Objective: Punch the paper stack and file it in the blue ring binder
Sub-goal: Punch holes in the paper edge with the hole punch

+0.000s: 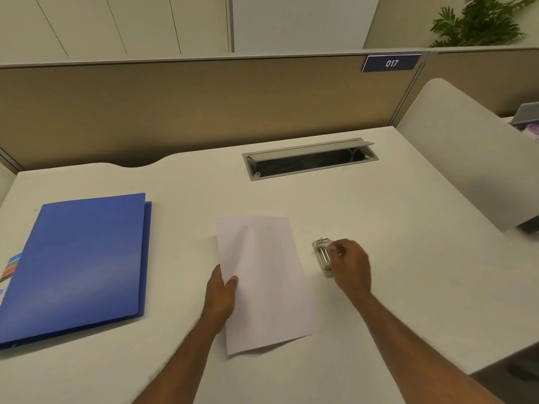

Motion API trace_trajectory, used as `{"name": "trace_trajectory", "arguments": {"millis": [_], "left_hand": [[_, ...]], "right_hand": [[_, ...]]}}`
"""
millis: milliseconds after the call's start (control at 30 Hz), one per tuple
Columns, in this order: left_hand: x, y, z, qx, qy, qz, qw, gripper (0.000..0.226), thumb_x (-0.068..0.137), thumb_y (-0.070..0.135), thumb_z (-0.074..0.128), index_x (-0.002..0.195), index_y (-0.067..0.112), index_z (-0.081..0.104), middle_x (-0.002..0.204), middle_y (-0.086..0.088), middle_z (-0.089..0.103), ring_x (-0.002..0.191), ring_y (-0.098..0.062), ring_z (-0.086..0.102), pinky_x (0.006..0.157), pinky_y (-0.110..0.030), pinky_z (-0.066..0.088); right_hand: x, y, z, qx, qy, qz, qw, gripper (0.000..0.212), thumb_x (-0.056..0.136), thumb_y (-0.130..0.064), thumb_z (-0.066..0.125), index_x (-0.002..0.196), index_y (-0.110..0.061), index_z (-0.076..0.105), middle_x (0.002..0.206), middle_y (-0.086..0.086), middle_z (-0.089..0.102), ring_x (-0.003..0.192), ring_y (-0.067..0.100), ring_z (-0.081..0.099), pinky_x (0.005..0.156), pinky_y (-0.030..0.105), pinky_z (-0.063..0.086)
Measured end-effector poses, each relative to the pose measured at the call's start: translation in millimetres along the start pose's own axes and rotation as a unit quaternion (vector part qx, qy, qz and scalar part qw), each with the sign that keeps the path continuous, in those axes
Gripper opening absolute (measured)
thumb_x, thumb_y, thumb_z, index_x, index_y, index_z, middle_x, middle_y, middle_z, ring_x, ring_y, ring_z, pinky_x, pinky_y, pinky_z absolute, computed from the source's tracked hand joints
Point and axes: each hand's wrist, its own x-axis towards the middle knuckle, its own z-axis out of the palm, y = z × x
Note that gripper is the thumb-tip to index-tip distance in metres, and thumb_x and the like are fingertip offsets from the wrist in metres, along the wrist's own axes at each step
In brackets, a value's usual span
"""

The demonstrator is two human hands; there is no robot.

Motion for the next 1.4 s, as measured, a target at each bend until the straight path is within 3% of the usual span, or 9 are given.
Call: {"name": "trace_trajectory", "arguments": {"millis": [100, 200, 333, 500, 833, 1033, 1200, 1400], "left_hand": [[-0.5, 6.3, 5.7, -0.015, -0.009, 0.001, 1.0, 0.041, 0.095, 0.012, 0.048, 0.135, 0.02, 0.044, 0.131, -0.003, 0.057, 0.118, -0.025, 0.056, 0.104, -0.05, 0.043], [1.8, 8.7, 14.2, -0.023, -0.014, -0.006, 1.0, 0.043, 0.096, 0.012, 0.048, 0.138, 0.017, 0.042, 0.133, -0.003, 0.055, 0.119, -0.025, 0.055, 0.105, -0.049, 0.043], [4.5, 9.7, 25.5, -0.021, -0.028, -0.001, 0.999, 0.043, 0.095, 0.013, 0.048, 0.137, 0.019, 0.042, 0.135, -0.003, 0.055, 0.121, -0.025, 0.054, 0.105, -0.05, 0.042], [3.1, 16.4, 30.9, -0.023, -0.038, 0.008, 0.999, 0.041, 0.096, 0.01, 0.047, 0.136, 0.017, 0.043, 0.127, 0.0, 0.056, 0.116, -0.024, 0.055, 0.104, -0.045, 0.043], [12.2, 9.7, 41.2, -0.001, -0.051, 0.006, 0.999, 0.044, 0.093, 0.019, 0.05, 0.136, 0.021, 0.044, 0.132, 0.0, 0.057, 0.119, -0.023, 0.056, 0.104, -0.05, 0.044], [13.5, 9.9, 44.4, -0.004, -0.04, -0.003, 0.999, 0.046, 0.095, 0.015, 0.049, 0.14, 0.016, 0.039, 0.138, -0.004, 0.052, 0.125, -0.025, 0.051, 0.108, -0.05, 0.04], [11.1, 13.4, 55.7, -0.005, -0.007, -0.012, 1.0, 0.043, 0.095, 0.013, 0.049, 0.137, 0.012, 0.042, 0.137, -0.007, 0.053, 0.123, -0.028, 0.051, 0.108, -0.048, 0.04], [8.9, 14.8, 64.6, 0.009, 0.002, -0.011, 1.0, 0.042, 0.095, 0.012, 0.048, 0.136, 0.01, 0.042, 0.136, -0.009, 0.053, 0.122, -0.029, 0.051, 0.107, -0.045, 0.04]], "right_hand": [[20.3, 23.4, -9.1, 0.001, -0.013, 0.069, 0.998, 0.024, 0.088, -0.024, 0.06, 0.107, -0.011, 0.065, 0.095, 0.005, 0.065, 0.093, 0.025, 0.06, 0.08, 0.033, 0.045], [27.3, 35.9, -8.8, 0.048, -0.08, 0.131, 0.987, 0.031, 0.089, -0.026, 0.061, 0.115, -0.01, 0.063, 0.093, 0.003, 0.065, 0.092, 0.024, 0.06, 0.081, 0.03, 0.041], [24.9, 39.3, -3.8, 0.08, -0.121, 0.125, 0.982, 0.025, 0.088, -0.024, 0.063, 0.11, -0.012, 0.067, 0.085, 0.0, 0.065, 0.085, 0.023, 0.062, 0.08, 0.032, 0.046], [23.0, 41.0, 3.6, 0.092, -0.111, 0.125, 0.982, 0.017, 0.088, -0.019, 0.062, 0.102, -0.014, 0.071, 0.08, 0.0, 0.067, 0.081, 0.022, 0.062, 0.074, 0.029, 0.044], [25.9, 45.5, 5.0, 0.112, -0.128, 0.136, 0.976, 0.011, 0.088, -0.02, 0.062, 0.09, -0.026, 0.071, 0.081, 0.011, 0.073, 0.076, 0.027, 0.064, 0.078, 0.041, 0.052], [25.5, 44.6, 3.9, 0.116, -0.13, 0.138, 0.975, 0.015, 0.089, -0.019, 0.061, 0.099, -0.018, 0.072, 0.082, 0.006, 0.073, 0.079, 0.025, 0.064, 0.076, 0.035, 0.048], [25.6, 44.1, 5.6, 0.106, -0.13, 0.152, 0.974, 0.017, 0.088, -0.021, 0.06, 0.1, -0.017, 0.071, 0.085, 0.006, 0.074, 0.085, 0.028, 0.069, 0.084, 0.044, 0.054], [25.0, 46.2, 8.3, 0.111, -0.13, 0.153, 0.973, 0.015, 0.085, -0.023, 0.061, 0.095, -0.021, 0.072, 0.079, 0.003, 0.075, 0.077, 0.028, 0.071, 0.082, 0.049, 0.056]]}}
